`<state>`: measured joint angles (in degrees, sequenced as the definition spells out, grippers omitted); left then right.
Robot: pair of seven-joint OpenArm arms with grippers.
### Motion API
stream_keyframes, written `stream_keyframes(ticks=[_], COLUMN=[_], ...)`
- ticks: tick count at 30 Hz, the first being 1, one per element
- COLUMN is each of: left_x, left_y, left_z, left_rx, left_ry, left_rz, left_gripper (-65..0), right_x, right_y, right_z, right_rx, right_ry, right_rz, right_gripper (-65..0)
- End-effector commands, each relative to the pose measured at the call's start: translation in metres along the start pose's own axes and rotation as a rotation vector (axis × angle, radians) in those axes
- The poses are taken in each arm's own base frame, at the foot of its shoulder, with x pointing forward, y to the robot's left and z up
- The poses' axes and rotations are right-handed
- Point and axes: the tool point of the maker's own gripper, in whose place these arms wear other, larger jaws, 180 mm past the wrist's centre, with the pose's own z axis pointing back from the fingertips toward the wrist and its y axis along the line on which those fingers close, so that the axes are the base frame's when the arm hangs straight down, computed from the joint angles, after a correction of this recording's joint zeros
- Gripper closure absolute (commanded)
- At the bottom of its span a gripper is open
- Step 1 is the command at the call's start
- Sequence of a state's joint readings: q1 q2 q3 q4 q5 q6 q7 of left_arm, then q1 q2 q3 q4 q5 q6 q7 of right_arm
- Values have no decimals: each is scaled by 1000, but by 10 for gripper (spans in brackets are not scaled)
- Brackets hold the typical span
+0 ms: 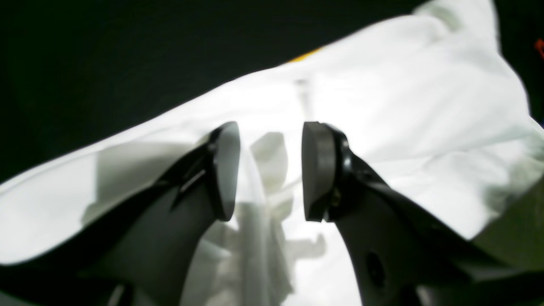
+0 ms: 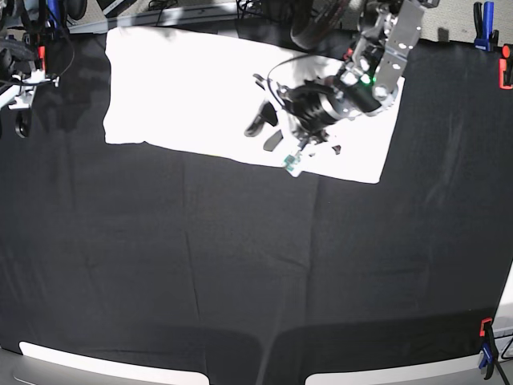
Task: Layout the t-shirt on the table in an organized manner, then fold the t-shirt properly
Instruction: 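Carry the gathered shirt end with the left gripper toward the middle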
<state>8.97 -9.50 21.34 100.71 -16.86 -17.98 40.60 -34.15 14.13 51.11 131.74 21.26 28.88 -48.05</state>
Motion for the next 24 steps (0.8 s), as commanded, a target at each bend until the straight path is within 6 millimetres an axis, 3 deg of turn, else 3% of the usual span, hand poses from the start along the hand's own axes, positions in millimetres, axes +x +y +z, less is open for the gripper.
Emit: stream_keyframes(ticks=[1,5,10,14,24], left_x=[18,34,70,84,82], left_y=[3,3,-9,-11,-12], left_z=[1,1,8,13,13], left_rx=[1,-26,-110,-115,-116], left_ry=[-56,-69,-120,-154,-150], left_rz=[-14,-7,7,-16,-14], left_gripper=[-222,-222,-222,-222,-222], right_x=[9,-6,-52,-86,-77], right_y=[-2,0,23,23,28], right_z=[3,-1,-15,-26,-34], right_rx=[-6,21,206,234,276], right_ry=[-28,27,144,198,140], right_rz=[18,-20,-120,-206,-288], right_gripper=[-269,-270,-272,-375,-382])
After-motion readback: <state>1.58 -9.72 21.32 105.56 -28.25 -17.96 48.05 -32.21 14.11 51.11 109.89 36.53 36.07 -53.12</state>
